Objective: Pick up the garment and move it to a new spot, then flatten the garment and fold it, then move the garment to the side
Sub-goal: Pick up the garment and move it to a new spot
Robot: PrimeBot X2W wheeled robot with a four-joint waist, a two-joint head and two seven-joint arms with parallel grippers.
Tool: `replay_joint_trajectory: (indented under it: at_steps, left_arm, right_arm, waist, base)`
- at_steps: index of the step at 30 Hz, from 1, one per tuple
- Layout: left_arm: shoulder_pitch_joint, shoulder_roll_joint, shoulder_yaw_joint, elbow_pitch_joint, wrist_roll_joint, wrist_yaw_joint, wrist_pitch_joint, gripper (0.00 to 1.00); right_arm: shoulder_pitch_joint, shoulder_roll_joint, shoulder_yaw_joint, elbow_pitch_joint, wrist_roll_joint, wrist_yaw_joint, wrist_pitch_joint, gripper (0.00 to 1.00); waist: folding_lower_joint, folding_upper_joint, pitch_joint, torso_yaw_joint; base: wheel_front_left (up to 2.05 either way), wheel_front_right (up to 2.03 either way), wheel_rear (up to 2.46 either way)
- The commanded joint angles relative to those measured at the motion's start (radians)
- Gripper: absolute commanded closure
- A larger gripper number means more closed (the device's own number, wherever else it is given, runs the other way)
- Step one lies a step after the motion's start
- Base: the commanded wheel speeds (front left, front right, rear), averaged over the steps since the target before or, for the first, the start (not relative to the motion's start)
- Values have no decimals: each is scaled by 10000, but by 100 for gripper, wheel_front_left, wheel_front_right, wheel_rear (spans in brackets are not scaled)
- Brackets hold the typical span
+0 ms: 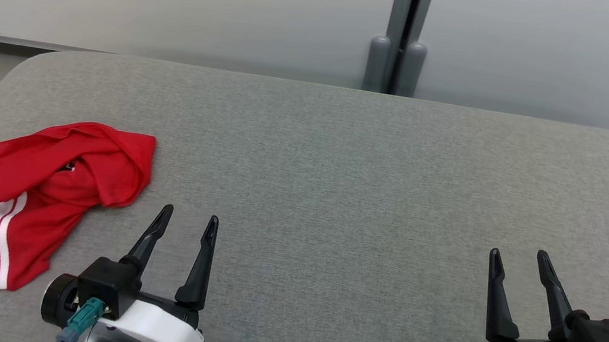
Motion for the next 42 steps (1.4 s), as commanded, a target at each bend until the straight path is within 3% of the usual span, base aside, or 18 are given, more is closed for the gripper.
replay_joint_trajectory:
  at_steps: [1,17,27,34,42]
  left_arm:
    - [-141,35,13,-6,-34,22,3,0]
    - [136,35,540,17,25,-16,3,0]
    - [300,37,885,57,107,-113,3,0]
    - [391,35,996,102,183,-132,3,0]
    - [448,34,1188,106,220,-194,3,0]
  right_arm:
    - [79,-63,58,21,86,-14,-9,0]
    - [-1,-183,1277,318,564,-9,-9,0]
    - [-70,-171,2160,632,881,-9,-9,0]
    - [-143,-142,2228,772,967,-9,-9,0]
    - [-136,-176,2212,834,1052,-9,-9,0]
  waist:
    - [0,0,-4,201]
    - [0,0,-156,2332]
    - [0,0,-310,3245]
    - [0,0,-373,3620]
    - [0,0,-308,3589]
  base:
    - [0,0,0]
    - [0,0,0]
    - [0,0,0]
    - [0,0,0]
    - [0,0,0]
